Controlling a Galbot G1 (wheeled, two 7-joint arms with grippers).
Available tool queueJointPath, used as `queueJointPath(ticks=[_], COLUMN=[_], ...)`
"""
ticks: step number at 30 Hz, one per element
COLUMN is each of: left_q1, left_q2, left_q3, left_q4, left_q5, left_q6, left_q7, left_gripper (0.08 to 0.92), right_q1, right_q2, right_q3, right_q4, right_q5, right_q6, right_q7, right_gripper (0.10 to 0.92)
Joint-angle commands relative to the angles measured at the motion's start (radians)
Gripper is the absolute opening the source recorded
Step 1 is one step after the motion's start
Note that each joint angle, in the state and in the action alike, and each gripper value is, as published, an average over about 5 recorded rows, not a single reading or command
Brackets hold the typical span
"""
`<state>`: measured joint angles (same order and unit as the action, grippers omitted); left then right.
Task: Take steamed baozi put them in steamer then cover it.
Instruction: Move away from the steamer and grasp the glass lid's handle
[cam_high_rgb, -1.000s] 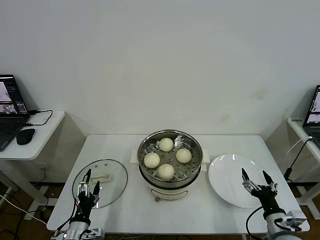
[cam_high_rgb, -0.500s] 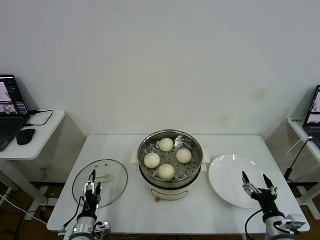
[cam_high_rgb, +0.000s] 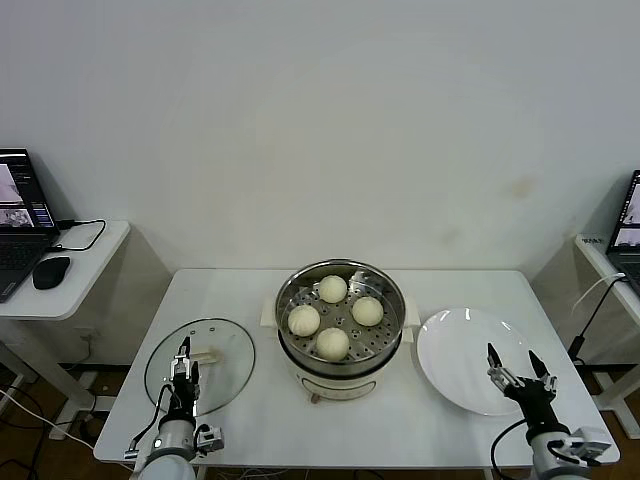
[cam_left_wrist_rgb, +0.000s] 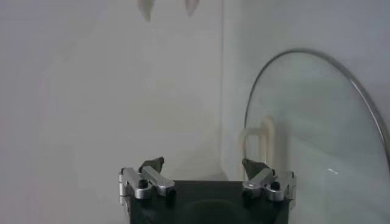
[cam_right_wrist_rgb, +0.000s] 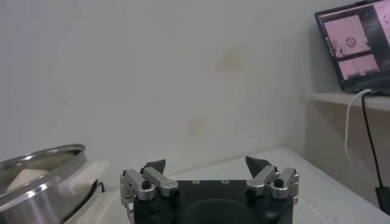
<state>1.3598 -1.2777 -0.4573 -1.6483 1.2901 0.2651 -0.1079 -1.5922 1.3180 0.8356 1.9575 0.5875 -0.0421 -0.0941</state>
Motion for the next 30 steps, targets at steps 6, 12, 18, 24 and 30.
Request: queueJointPath(ticks=[6, 12, 18, 24, 30], left_q1=[-0.102, -0.131, -0.154, -0.174, -0.19], left_q2=[0.002, -0.002, -0.006, -0.011, -0.024], left_q3=[0.003, 0.005, 0.003, 0.0, 0.002], left_q4=[0.12, 0.149, 0.181, 0.207, 0.225], left_q5=[0.003, 0.003, 0.0, -0.021, -0.029], left_q6=[0.019, 0.029, 0.028, 0.028, 0.026], left_q7=[-0.009, -0.02, -0.035, -0.054, -0.066], left_gripper=[0.823, 0.823, 0.823, 0.823, 0.823], right_q1=[0.003, -0.001, -0.004, -0.007, -0.01], right_q2=[0.006, 0.005, 0.009, 0.012, 0.012], right_q3=[0.006, 0.016, 0.019, 0.018, 0.022], right_q4=[-0.013, -0.014, -0.013, -0.011, -0.009], right_q5=[-0.003, -0.002, -0.005, -0.007, -0.009], right_q6=[0.003, 0.006, 0.008, 0.009, 0.009], right_q7=[-0.001, -0.003, -0.004, -0.005, -0.006], right_gripper=[0.823, 0.823, 0.823, 0.823, 0.823])
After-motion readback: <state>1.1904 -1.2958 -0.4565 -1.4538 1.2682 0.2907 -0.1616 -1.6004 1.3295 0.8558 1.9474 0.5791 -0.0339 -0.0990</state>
